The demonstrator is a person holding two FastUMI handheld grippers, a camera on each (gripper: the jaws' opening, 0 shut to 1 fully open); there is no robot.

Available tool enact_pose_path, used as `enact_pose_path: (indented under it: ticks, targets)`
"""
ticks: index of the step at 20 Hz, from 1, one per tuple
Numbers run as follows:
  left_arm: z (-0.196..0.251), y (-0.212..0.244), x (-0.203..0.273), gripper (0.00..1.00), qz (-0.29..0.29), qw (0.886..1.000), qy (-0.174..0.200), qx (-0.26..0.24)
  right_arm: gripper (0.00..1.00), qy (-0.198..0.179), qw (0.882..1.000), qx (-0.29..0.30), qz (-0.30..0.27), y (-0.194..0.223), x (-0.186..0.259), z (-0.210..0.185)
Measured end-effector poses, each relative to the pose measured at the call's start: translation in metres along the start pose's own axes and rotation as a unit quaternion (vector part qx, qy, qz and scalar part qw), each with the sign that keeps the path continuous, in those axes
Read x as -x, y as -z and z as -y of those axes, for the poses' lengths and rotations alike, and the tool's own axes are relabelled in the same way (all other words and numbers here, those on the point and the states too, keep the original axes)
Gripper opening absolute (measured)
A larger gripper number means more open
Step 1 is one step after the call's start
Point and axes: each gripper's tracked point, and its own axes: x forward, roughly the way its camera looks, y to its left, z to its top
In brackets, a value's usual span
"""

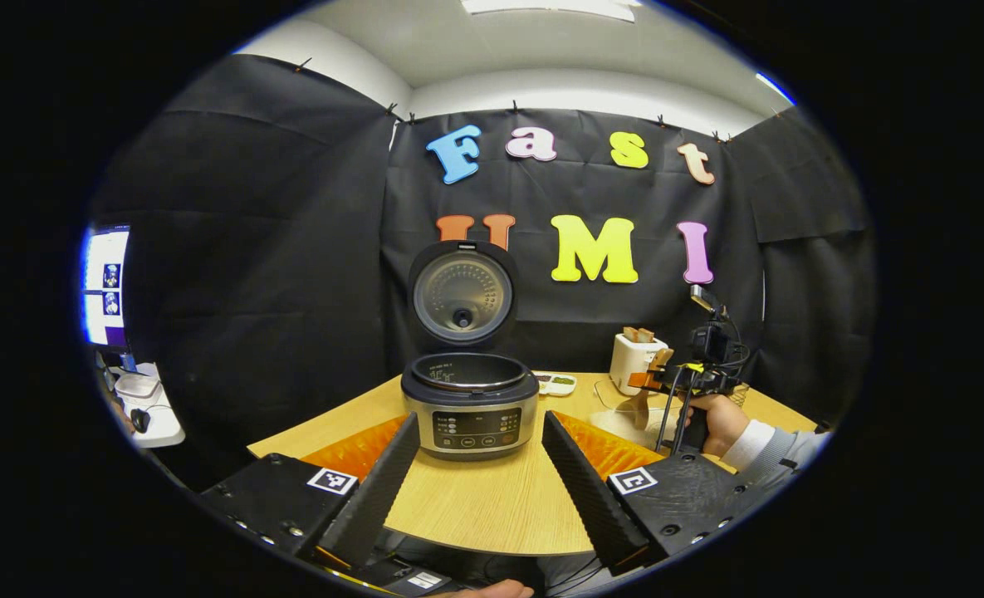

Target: Close the left gripper, press the button to open the rice cooker; take a wooden spoon from the chopstick holder with the right hand, scoop a spoonful of rice and pour it into the rice cooker, then put the wooden spoon back into the chopstick holder.

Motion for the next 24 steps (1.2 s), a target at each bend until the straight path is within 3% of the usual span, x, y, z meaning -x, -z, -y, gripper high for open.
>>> enact_pose_path:
  ticks: [3,12,16,24]
  targets:
    - [-0.002,0.003,-0.001,0.95,-0.007,1.0,-0.003,-0.001,0.12,-0.005,0.997,-0.074,-0.019,-0.002,-0.007,0.013]
    - [-0.004,0.012,-0.006,0.95,-0.017,1.0,-0.008,-0.024,0.12,-0.015,0.99,-0.138,-0.036,-0.01,-0.001,0.025]
    - [-0.006,0.012,-0.004,0.95,-0.016,1.0,-0.009,-0.023,0.11,-0.039,0.986,-0.158,-0.016,-0.036,0.014,0.013]
    - [-0.012,0.018,-0.002,0.95,-0.018,0.999,-0.008,-0.025,0.11,-0.042,0.975,-0.216,0.033,-0.076,0.042,0.023]
